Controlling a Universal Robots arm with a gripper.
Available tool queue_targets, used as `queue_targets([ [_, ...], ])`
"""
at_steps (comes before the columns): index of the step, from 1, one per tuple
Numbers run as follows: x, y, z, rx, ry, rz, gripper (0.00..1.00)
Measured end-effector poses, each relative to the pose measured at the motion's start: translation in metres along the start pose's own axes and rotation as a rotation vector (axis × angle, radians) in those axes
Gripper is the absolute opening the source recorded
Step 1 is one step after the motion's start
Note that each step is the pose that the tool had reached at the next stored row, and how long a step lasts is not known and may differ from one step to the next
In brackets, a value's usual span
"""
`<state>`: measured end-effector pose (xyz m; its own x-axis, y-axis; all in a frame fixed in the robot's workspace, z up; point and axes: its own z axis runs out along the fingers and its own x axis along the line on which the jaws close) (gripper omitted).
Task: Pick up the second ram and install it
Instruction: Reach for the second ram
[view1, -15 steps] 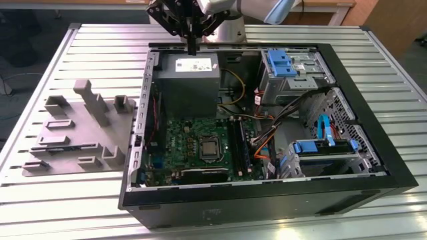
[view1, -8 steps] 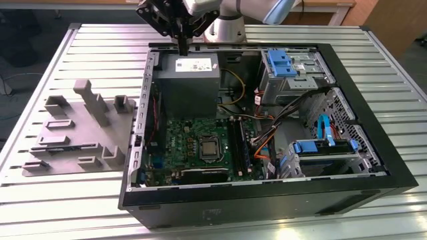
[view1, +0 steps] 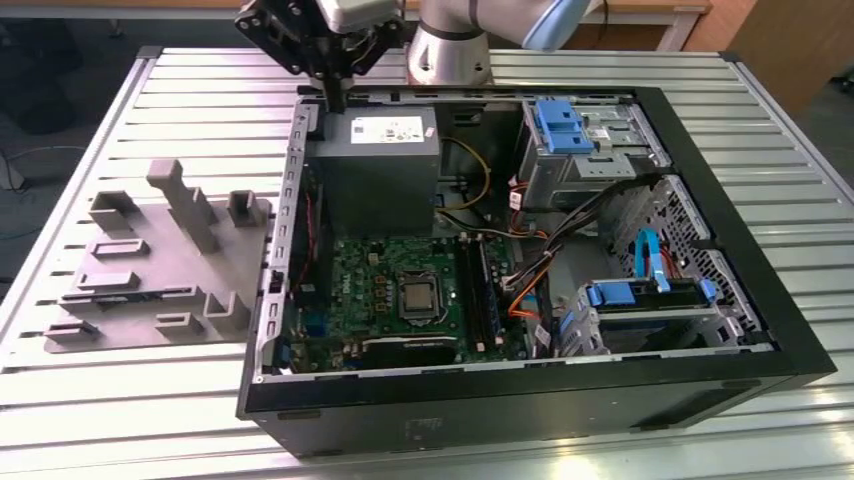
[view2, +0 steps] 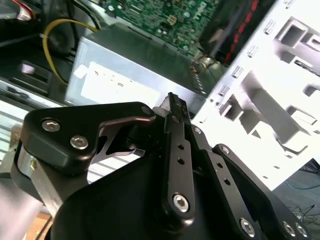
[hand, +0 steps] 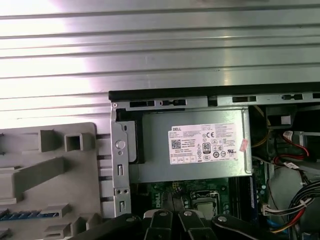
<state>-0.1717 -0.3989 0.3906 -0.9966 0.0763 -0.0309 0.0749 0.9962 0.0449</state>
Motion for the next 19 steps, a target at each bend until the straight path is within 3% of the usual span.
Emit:
queue_targets([
  [19, 0.0753, -0.0058, 0.0017, -0.0004, -0.0049, 0.0, 0.11],
])
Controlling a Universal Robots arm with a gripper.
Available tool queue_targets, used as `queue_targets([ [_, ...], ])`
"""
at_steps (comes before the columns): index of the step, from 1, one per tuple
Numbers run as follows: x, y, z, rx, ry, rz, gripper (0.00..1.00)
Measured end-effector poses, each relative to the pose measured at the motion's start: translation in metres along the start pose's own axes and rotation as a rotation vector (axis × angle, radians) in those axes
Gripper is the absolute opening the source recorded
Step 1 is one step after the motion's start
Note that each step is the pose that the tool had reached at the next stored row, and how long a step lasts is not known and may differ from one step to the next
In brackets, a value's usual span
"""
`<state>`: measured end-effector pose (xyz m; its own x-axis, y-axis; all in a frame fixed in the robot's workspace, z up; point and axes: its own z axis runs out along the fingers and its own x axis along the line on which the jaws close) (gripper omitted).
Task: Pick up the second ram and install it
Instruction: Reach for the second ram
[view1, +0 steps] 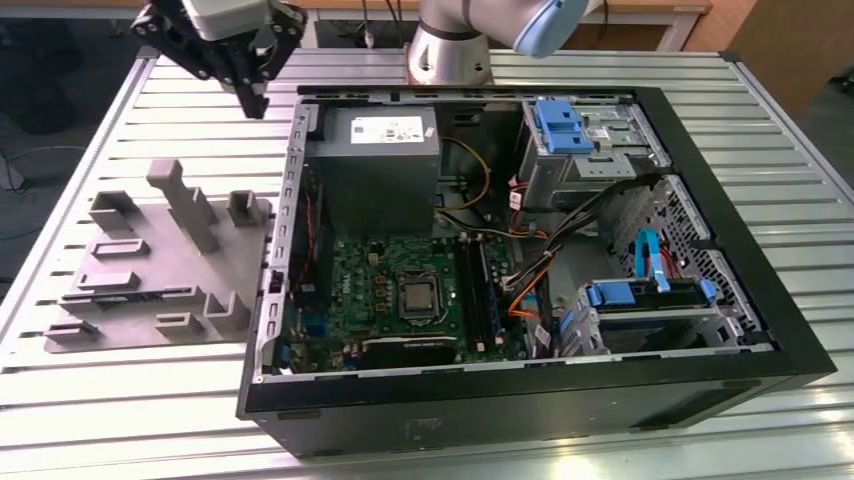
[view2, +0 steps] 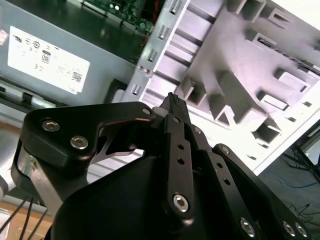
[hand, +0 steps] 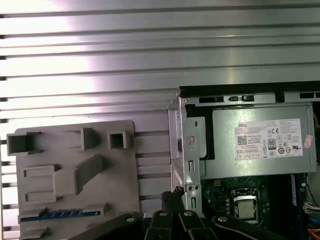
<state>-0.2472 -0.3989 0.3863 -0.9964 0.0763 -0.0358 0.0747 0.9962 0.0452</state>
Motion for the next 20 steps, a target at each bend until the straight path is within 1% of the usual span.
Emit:
queue_targets([
  [4, 0.015, -0.0012, 0.0015, -0.0001, -0.0004, 0.0, 0.11],
  [12, 0.0311, -0.0047, 0.0087, -0.0001, -0.0003, 0.0, 0.11],
  [20, 0.0459, -0.014, 0.0155, -0.0001, -0.0003, 0.0, 0.11],
])
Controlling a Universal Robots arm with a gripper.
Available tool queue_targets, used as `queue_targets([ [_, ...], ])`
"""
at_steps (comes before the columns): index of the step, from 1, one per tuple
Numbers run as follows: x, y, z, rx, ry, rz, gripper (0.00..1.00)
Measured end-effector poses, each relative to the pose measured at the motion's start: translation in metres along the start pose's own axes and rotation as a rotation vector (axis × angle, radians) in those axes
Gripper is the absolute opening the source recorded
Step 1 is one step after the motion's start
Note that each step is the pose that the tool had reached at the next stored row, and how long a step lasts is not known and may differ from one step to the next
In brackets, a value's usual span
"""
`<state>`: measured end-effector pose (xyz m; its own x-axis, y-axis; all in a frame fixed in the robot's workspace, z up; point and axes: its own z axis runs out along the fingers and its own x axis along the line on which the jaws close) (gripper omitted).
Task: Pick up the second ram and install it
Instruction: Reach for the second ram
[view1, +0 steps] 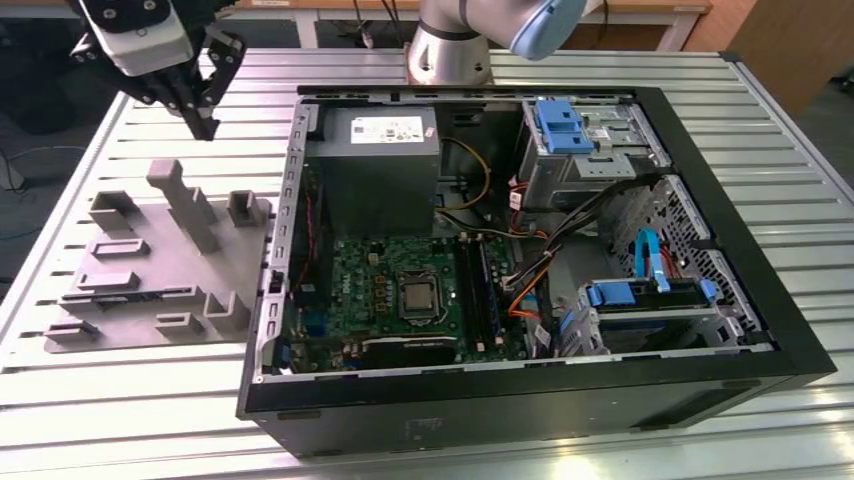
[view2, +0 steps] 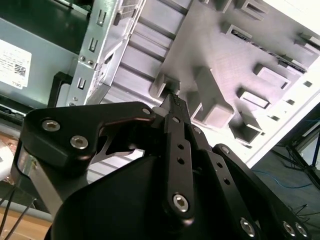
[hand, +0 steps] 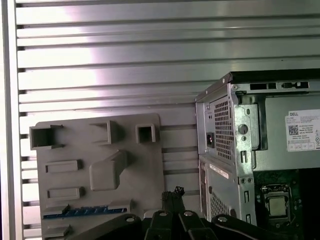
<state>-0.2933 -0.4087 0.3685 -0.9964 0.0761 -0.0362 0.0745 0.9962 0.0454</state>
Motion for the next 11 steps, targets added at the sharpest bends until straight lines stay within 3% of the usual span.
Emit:
queue_targets([
  [11, 0.0121, -0.0185, 0.0095, 0.0, 0.0, 0.0, 0.11],
])
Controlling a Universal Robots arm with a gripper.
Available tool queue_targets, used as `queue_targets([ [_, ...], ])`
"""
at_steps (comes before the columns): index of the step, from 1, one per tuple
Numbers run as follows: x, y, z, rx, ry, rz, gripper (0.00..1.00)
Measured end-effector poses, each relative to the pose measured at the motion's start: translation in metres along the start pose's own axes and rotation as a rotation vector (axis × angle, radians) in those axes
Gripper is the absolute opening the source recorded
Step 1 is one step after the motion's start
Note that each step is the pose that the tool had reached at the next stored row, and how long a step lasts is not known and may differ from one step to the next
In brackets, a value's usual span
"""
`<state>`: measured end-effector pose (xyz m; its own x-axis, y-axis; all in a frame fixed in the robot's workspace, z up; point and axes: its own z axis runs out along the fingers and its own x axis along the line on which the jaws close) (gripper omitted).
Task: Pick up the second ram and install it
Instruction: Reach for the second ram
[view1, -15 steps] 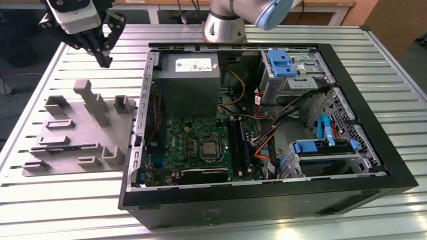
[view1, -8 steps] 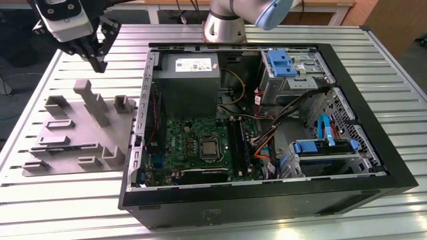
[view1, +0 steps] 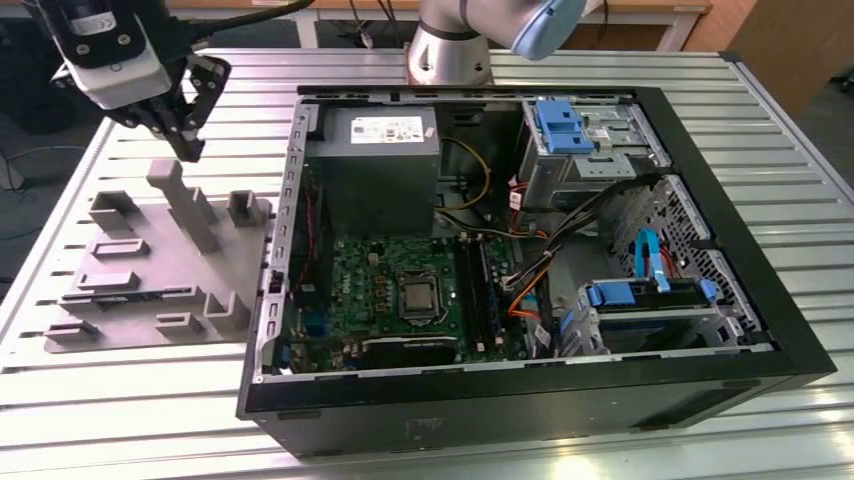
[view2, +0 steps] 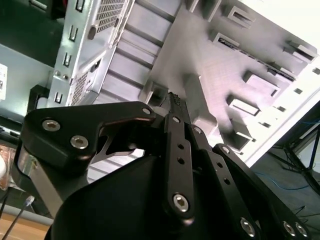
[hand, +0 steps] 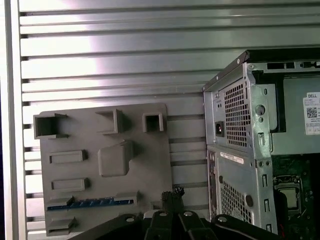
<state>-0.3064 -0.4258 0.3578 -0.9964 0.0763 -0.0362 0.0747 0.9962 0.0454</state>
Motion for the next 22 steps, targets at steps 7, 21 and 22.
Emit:
queue_targets([
  [7, 0.0152, -0.0098, 0.0072, 0.0001, 0.0001, 0.0, 0.11],
  [21, 0.0471, -0.0258, 0.0248, 0.0001, 0.0, 0.0, 0.11],
  [22, 0.0491, -0.0268, 0.0264, 0.0, 0.0, 0.0, 0.11],
])
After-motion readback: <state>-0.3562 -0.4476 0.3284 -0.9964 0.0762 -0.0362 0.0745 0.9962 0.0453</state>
